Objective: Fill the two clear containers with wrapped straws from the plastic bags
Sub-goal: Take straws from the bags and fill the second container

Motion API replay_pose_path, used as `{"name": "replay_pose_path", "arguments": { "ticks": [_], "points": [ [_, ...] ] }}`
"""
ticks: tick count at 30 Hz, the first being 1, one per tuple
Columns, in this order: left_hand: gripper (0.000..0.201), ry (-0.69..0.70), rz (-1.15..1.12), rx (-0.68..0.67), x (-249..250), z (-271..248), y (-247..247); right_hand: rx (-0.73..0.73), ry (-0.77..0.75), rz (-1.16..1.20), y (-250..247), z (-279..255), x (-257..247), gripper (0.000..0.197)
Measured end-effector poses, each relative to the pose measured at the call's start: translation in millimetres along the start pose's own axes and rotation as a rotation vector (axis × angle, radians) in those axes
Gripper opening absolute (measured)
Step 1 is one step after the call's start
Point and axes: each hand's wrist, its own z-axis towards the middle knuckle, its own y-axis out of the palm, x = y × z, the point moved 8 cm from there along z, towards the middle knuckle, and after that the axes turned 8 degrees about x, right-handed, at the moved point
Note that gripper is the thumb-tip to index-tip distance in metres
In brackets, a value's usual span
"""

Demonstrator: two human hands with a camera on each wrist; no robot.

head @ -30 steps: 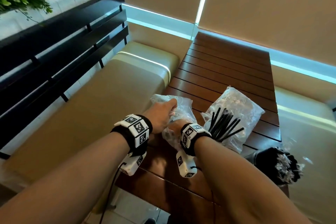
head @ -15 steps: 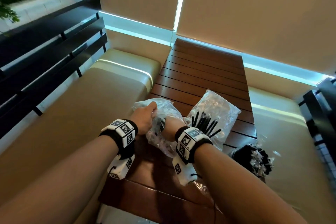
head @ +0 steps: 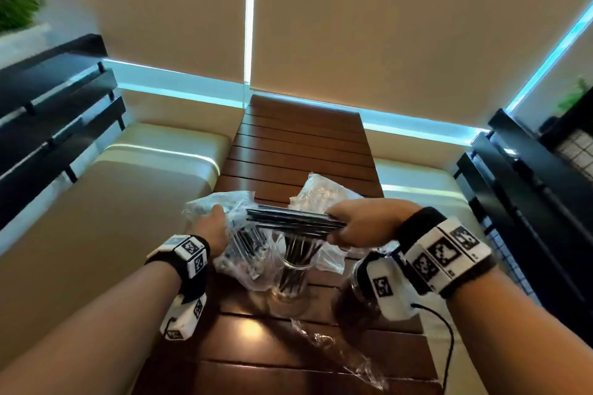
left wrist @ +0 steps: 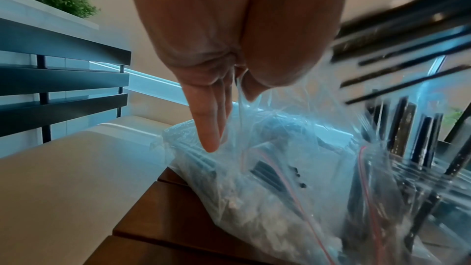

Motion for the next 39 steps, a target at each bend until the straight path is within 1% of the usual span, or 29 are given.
{"name": "replay_pose_path", "arguments": {
  "ticks": [2, 4, 5, 6, 8, 9, 10, 11, 12, 14, 15, 16, 17, 18, 19, 21, 22, 23, 24, 26, 28, 29, 30, 31, 34, 35, 37, 38, 39],
  "points": [
    [0.034, -0.037, -0.011, -0.024, 3, -4, 5, 0.072, -0.021, 0.073, -15, -7, 4, 0.020],
    [0.043, 0.034, 0.048, -0.152, 16, -14, 11, 0.162, -0.058, 0.150, -23, -6, 1, 0.019],
    [0.048, 0.062, 0.066, -0.181, 20, -18, 11, 0.207, -0.077, 0.176, -25, -3, -1, 0.017],
    [0.055, 0.095, 0.062, -0.173, 25, -21, 7, 0.255, -0.091, 0.196, -24, 2, -2, 0.013],
    [0.066, 0.181, -0.004, -0.068, 41, -28, -12, 0.377, -0.122, 0.225, -18, 11, -7, 0.004],
    [0.070, 0.224, -0.117, -0.038, 51, -32, -22, 0.444, -0.141, 0.233, -13, 17, -10, 0.007],
    [0.070, 0.256, -0.315, -0.038, 63, -37, -33, 0.497, -0.155, 0.240, -5, 23, -14, 0.010],
    [0.063, 0.246, -0.569, -0.066, 75, -42, -45, 0.539, -0.174, 0.252, 3, 29, -19, 0.013],
    [0.050, 0.218, -0.856, -0.098, 84, -46, -56, 0.569, -0.188, 0.262, 12, 34, -26, 0.016],
    [0.022, 0.067, -1.363, -0.147, 94, -48, -74, 0.641, -0.230, 0.303, 28, 41, -41, 0.026],
    [0.021, -0.031, -1.525, -0.146, 94, -48, -79, 0.675, -0.241, 0.328, 34, 44, -47, 0.028],
    [0.028, -0.135, -1.630, -0.120, 92, -47, -80, 0.684, -0.232, 0.346, 39, 45, -54, 0.027],
    [0.032, -0.227, -1.704, -0.073, 89, -46, -80, 0.679, -0.230, 0.359, 44, 48, -59, 0.026],
    [0.029, -0.297, -1.745, -0.015, 85, -44, -80, 0.664, -0.234, 0.379, 47, 49, -64, 0.031],
    [0.024, -0.337, -1.738, 0.050, 82, -44, -81, 0.647, -0.252, 0.389, 51, 52, -65, 0.039],
    [0.027, -0.321, -1.618, 0.197, 74, -42, -85, 0.614, -0.291, 0.283, 52, 53, -66, 0.051],
    [0.030, -0.270, -1.503, 0.260, 69, -42, -88, 0.623, -0.299, 0.213, 47, 51, -63, 0.049],
    [0.033, -0.199, -1.355, 0.324, 65, -42, -95, 0.666, -0.303, 0.211, 36, 47, -58, 0.044],
    [0.035, -0.126, -1.179, 0.371, 62, -42, -101, 0.736, -0.295, 0.298, 17, 40, -53, 0.036],
    [0.037, -0.027, -0.850, 0.428, 59, -44, -106, 0.955, -0.272, 0.554, -33, 16, -41, 0.026],
    [0.035, 0.015, -0.677, 0.447, 60, -48, -103, 1.153, -0.269, 0.704, -79, -12, -39, 0.027],
    [0.031, 0.035, -0.653, 0.452, 61, -50, -101, 1.189, -0.279, 0.719, -96, -21, -44, 0.030],
    [0.024, 0.045, -0.639, 0.451, 63, -49, -98, 1.170, -0.291, 0.693, -106, -24, -54, 0.034],
    [0.018, 0.079, -0.629, 0.469, 69, -51, -99, 1.109, -0.299, 0.635, -109, -21, -65, 0.037],
    [0.011, 0.175, -0.661, 0.478, 94, -52, -110, 0.898, -0.208, 0.398, -86, 6, -84, 0.046],
    [0.013, 0.219, -0.583, 0.477, 102, -54, -115, 0.880, -0.167, 0.348, -78, 15, -82, 0.046],
    [0.031, 0.275, -0.505, 0.477, 112, -59, -118, 0.903, -0.090, 0.277, -66, 21, -72, 0.042],
    [0.029, 0.271, -0.519, 0.449, 112, -56, -113, 0.919, -0.058, 0.229, -64, 22, -68, 0.042],
    [0.016, 0.278, -0.552, 0.437, 113, -57, -114, 0.928, -0.035, 0.178, -63, 22, -64, 0.044]
  ]
}}
